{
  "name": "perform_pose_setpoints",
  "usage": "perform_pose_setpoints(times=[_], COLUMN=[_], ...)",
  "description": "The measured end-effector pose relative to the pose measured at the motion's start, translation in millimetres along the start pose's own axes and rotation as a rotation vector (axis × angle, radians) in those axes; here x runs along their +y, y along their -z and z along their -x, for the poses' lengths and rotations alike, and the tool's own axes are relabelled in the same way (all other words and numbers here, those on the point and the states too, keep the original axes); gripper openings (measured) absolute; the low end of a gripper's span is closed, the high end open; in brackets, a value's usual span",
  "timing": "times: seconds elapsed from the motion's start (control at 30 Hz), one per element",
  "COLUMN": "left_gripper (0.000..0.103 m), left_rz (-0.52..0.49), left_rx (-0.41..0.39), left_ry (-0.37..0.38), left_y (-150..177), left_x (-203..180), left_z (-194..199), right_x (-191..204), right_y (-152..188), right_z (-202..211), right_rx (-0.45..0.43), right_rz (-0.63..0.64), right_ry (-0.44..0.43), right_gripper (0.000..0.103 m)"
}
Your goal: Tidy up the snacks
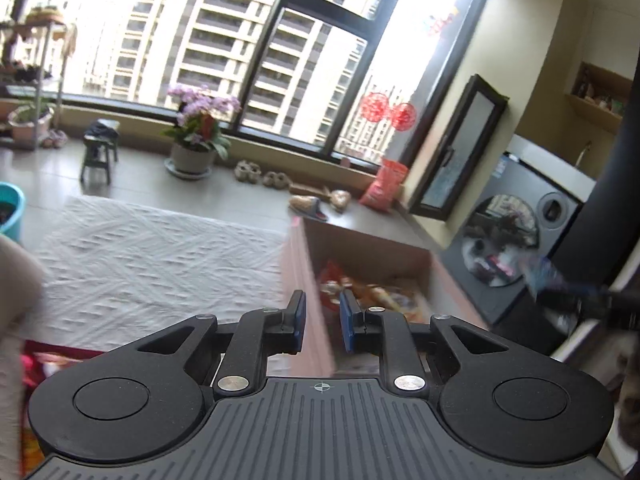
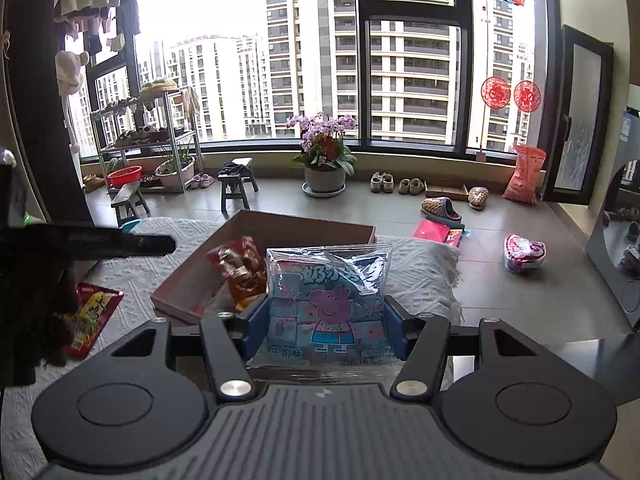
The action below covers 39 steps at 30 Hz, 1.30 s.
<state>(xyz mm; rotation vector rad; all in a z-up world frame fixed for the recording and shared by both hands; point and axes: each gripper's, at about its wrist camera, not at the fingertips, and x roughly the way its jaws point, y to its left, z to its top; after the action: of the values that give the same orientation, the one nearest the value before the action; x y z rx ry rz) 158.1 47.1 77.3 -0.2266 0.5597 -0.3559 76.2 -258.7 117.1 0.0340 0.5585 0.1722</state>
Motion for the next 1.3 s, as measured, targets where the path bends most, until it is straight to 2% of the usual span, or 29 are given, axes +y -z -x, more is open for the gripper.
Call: perform_pose_setpoints(times=[0.1,0.13,0.17,0.23,0.33,0.47,0.57,0.67,0.8,0.93,1.1,1.23,1.3], left_gripper=[0.021,0.021,0.021,0.021,0.021,0.021,0.022,0.024,0.029,0.029,0.029,0.029,0.029], left_rz=[-0.046,-0.045,-0.037,-0.007,0.062,0.101,0.101,0.076,0.026,-0.057,-0.106,-0.088,-0.066], left_rx=[-0.002,0.011,0.015,0.01,-0.005,-0.006,-0.001,0.01,0.025,0.075,0.16,0.141,0.117], left_ry=[-0.184,-0.232,-0.261,-0.314,-0.34,-0.401,-0.4,-0.402,-0.32,-0.239,-0.076,-0.052,-0.04], left_y=[12,9,13,20,26,26,29,33,42,50,66,68,66], left_x=[18,29,37,55,76,97,103,103,90,63,28,15,14], left_z=[18,22,28,41,49,43,37,33,38,38,36,43,47], right_x=[8,11,12,10,14,38,55,58,61,66,59,54,46], right_y=[-39,-53,-63,-69,-47,-4,26,50,86,110,91,46,12], right_z=[-37,-57,-75,-106,-111,-85,-57,-36,-16,2,2,-11,-35], right_rx=[-0.065,-0.086,-0.065,0.024,0.084,0.08,0.087,0.122,0.205,0.217,0.179,0.068,0.066], right_rz=[-0.04,-0.042,-0.054,-0.1,-0.117,0.029,0.112,0.127,0.144,0.211,0.169,0.109,0.03], right_ry=[-0.025,0.006,0.038,0.022,-0.04,-0.024,-0.057,-0.114,-0.176,-0.163,-0.151,-0.103,-0.087], right_gripper=[0.064,0.075,0.077,0.076,0.075,0.075,0.075,0.075,0.075,0.075,0.075,0.075,0.076])
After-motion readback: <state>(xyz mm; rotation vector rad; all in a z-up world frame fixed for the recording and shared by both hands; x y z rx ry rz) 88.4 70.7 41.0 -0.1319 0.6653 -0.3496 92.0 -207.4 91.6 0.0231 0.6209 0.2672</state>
